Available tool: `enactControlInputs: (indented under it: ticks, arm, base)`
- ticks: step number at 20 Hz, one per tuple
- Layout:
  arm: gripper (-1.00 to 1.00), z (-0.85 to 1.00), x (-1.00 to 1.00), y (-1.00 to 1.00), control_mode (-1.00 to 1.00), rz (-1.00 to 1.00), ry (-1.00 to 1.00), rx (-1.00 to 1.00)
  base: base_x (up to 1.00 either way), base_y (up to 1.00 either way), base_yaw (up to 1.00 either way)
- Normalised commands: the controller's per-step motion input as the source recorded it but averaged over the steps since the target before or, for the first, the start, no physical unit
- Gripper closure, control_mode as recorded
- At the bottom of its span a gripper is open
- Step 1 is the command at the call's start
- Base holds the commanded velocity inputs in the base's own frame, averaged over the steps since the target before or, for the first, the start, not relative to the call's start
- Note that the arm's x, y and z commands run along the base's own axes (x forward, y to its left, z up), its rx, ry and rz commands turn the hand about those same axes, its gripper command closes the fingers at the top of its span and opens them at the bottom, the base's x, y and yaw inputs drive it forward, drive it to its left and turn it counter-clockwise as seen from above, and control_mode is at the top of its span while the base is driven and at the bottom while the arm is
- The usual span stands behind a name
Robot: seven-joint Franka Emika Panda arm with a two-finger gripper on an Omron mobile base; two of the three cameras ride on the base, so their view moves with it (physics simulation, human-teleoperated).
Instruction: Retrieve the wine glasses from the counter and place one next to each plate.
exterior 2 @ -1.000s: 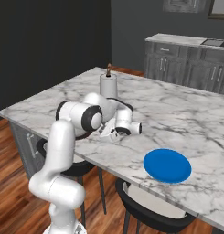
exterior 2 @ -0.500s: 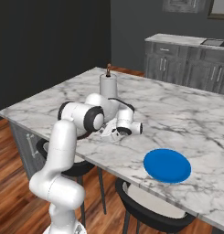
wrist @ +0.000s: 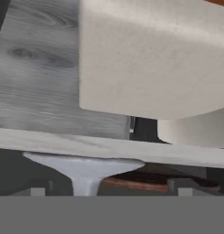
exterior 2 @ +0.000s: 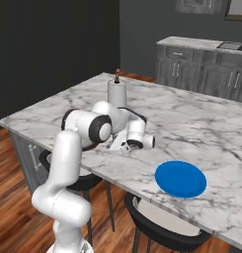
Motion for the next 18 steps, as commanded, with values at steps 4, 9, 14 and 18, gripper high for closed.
enactControlInputs:
  ticks: [4, 9, 14, 18]
  arm:
    - [-1.0, 0.0, -0.52, 0.0, -1.0, 0.0, 0.0, 0.0]
    - [-1.0, 0.14, -0.24, -0.14, -1.0, -0.14, 0.0, 0.0]
    - [-1.0, 0.07, -0.02, -0.07, -1.0, -0.27, 0.0, 0.0]
    - [-1.0, 0.0, 0.16, 0.0, -1.0, -0.27, 0.0, 0.0]
  base:
    - [0.0, 0.0, 0.0]
    - [0.0, 0.0, 0.0]
    - [0.0, 0.0, 0.0]
    - [0.0, 0.0, 0.0]
